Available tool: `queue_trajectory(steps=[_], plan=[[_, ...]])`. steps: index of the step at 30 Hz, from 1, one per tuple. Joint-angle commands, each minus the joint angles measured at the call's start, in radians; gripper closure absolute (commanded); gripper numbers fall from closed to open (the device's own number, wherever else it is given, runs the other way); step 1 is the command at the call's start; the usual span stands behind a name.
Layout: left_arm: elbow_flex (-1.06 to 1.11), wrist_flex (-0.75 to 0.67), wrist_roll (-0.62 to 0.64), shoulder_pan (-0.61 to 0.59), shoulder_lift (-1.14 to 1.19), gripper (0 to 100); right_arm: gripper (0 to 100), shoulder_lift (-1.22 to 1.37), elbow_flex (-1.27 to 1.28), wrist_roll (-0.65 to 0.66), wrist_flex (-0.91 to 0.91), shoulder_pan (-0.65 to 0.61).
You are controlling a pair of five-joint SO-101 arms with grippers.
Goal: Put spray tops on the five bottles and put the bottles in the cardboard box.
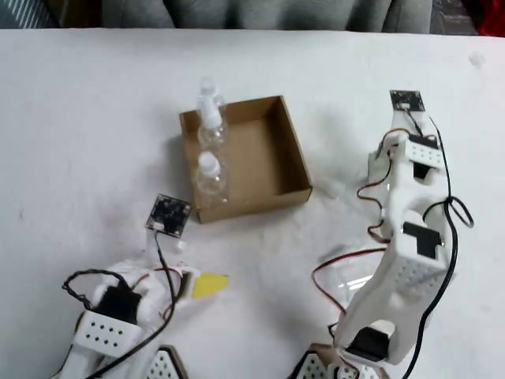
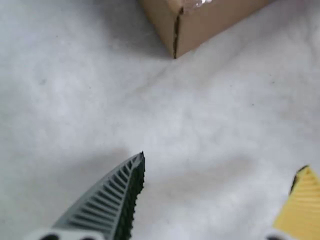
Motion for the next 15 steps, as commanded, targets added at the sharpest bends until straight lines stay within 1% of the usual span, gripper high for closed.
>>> queue_trajectory(steps=[1, 4, 6, 10, 15], plan=[[-0.008, -0.025, -0.012, -0.01, -0.019, 59, 98.8, -0.002, -0.144, 0.003, 0.082, 0.007], [-0.008, -0.025, -0.012, -0.01, -0.019, 59, 96.4, -0.002, -0.245, 0.003, 0.162, 0.012], [-0.008, -0.025, -0.012, -0.01, -0.019, 59, 97.2, -0.002, -0.324, 0.005, 0.234, 0.019], [-0.008, -0.025, -0.012, -0.01, -0.019, 59, 98.1, -0.002, -0.5, 0.071, 0.41, 0.021], [-0.008, -0.025, -0.012, -0.01, -0.019, 59, 98.1, -0.004, -0.695, 0.104, 0.634, 0.024]])
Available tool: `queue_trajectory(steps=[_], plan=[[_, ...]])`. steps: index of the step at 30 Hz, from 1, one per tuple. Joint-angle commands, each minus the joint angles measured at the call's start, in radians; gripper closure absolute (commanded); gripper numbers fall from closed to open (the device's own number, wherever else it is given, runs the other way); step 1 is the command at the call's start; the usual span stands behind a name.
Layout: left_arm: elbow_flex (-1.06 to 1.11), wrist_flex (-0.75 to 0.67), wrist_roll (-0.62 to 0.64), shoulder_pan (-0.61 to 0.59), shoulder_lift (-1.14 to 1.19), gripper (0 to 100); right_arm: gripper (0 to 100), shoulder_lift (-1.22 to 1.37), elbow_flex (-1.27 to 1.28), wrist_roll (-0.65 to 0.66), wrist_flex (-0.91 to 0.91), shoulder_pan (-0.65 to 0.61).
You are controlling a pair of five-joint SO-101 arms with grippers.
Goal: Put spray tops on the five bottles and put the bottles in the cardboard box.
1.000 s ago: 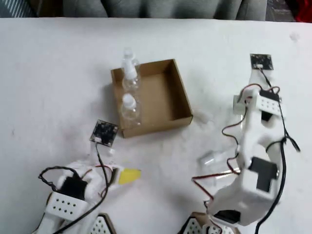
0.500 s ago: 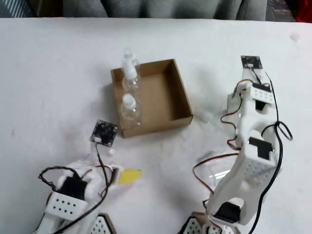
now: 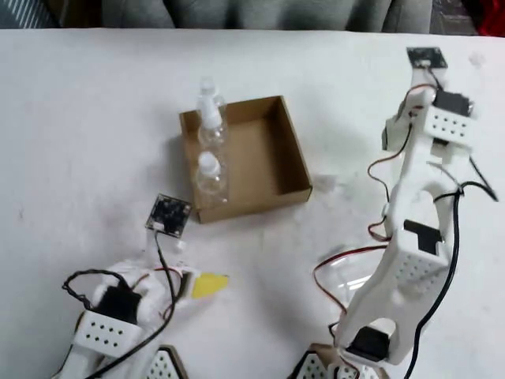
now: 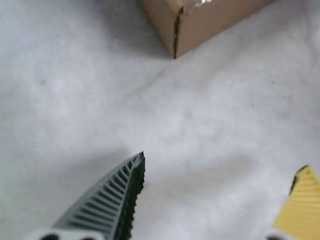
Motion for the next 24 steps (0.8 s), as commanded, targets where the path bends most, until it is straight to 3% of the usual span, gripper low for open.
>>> queue_trajectory(steps=[1, 4, 9, 16, 24], plan=[[-0.008, -0.025, -0.012, -0.01, -0.019, 59, 98.1, -0.024, -0.175, 0.049, 0.165, 0.013], [-0.008, -0.025, -0.012, -0.01, -0.019, 59, 98.1, -0.025, -0.281, 0.094, 0.303, 0.013], [-0.008, -0.023, -0.014, -0.01, -0.019, 59, 98.1, -0.117, -0.23, 0.226, 0.306, 0.045], [-0.008, -0.023, -0.014, -0.01, -0.019, 59, 98.1, -0.369, 0.178, 0.758, 0.305, 0.05], [-0.008, -0.023, -0.014, -0.01, -0.019, 59, 98.1, -0.611, 0.635, 1.594, 0.282, 0.242]])
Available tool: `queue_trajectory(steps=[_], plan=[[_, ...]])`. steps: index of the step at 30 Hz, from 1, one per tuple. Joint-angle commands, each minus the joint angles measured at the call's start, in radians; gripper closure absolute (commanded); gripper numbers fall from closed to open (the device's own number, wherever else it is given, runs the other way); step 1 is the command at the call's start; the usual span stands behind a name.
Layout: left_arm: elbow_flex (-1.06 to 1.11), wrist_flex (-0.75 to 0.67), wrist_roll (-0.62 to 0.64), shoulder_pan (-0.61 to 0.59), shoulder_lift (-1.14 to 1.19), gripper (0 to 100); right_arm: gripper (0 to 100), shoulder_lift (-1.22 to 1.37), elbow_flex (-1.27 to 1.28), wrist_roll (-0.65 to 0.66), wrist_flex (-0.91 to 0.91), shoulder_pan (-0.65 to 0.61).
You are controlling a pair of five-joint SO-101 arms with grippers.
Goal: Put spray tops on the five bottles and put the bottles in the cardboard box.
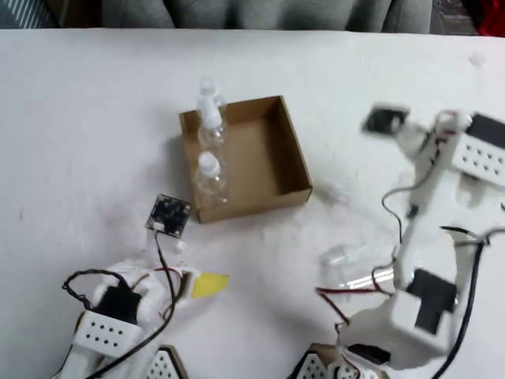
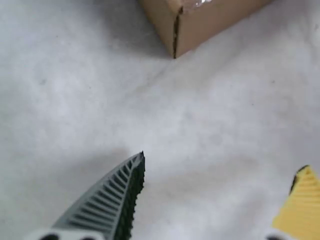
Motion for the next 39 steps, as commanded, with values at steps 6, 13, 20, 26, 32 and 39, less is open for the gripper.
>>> queue_trajectory(steps=[6, 13, 20, 26, 32, 39], plan=[[-0.008, -0.023, -0.011, -0.01, -0.019, 59, 97.8, -0.153, 0.322, 0.695, -0.18, 0.294], [-0.008, -0.023, -0.011, -0.01, -0.019, 59, 93.7, -0.151, 0.577, 0.858, -0.504, 0.412], [-0.008, -0.023, -0.011, -0.01, -0.019, 59, 72.9, -0.16, 0.743, 0.842, -0.714, 0.404], [-0.008, -0.023, -0.011, -0.01, -0.019, 59, 72.0, -0.183, 0.664, 0.595, -0.713, 0.351], [-0.008, -0.023, -0.011, -0.01, -0.019, 59, 72.2, -0.288, 0.651, 0.227, -0.704, 0.26], [-0.008, -0.023, -0.011, -0.01, -0.019, 59, 77.7, -0.478, 0.647, -0.146, -0.527, 0.105]])
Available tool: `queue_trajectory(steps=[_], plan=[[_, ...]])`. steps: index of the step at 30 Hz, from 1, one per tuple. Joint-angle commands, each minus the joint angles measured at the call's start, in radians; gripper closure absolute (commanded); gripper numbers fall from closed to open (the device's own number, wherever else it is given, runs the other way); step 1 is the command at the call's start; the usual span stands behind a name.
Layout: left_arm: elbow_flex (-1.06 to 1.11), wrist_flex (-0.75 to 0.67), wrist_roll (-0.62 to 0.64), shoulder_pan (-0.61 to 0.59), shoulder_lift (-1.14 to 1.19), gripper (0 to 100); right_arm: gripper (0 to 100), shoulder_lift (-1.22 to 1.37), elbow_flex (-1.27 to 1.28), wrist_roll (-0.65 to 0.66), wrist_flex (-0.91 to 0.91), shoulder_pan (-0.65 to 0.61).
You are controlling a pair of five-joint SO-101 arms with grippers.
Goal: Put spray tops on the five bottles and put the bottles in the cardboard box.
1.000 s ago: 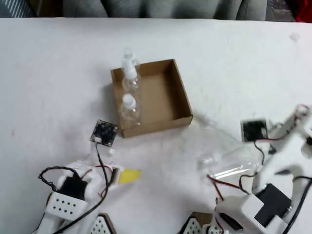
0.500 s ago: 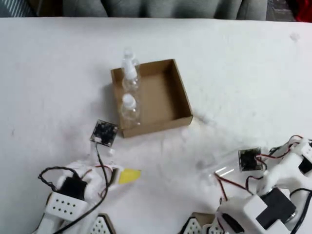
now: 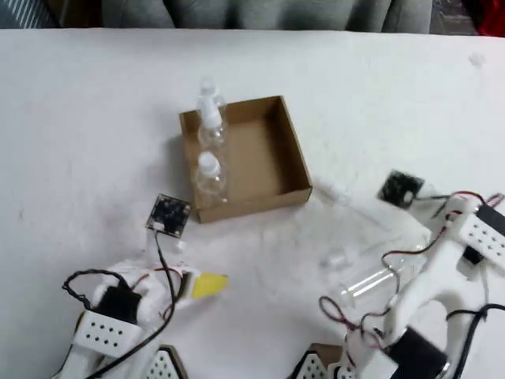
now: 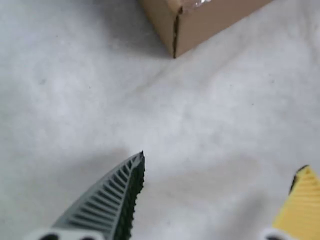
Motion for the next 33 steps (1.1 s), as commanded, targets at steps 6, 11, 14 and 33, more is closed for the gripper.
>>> queue_trajectory(steps=[6, 11, 14, 33], plan=[[-0.008, -0.023, -0.011, -0.01, -0.019, 59, 83.0, -0.157, -0.041, -0.307, 0.119, -0.248], [-0.008, -0.023, -0.011, -0.01, -0.019, 59, 76.9, -0.056, -0.046, -0.427, 0.085, -0.417], [-0.008, -0.023, -0.011, -0.01, -0.019, 59, 76.1, 0.028, -0.046, -0.491, -0.01, -0.484], [-0.008, -0.023, -0.011, -0.01, -0.019, 59, 76.1, 0.538, -0.293, -0.525, -0.203, -0.575]])
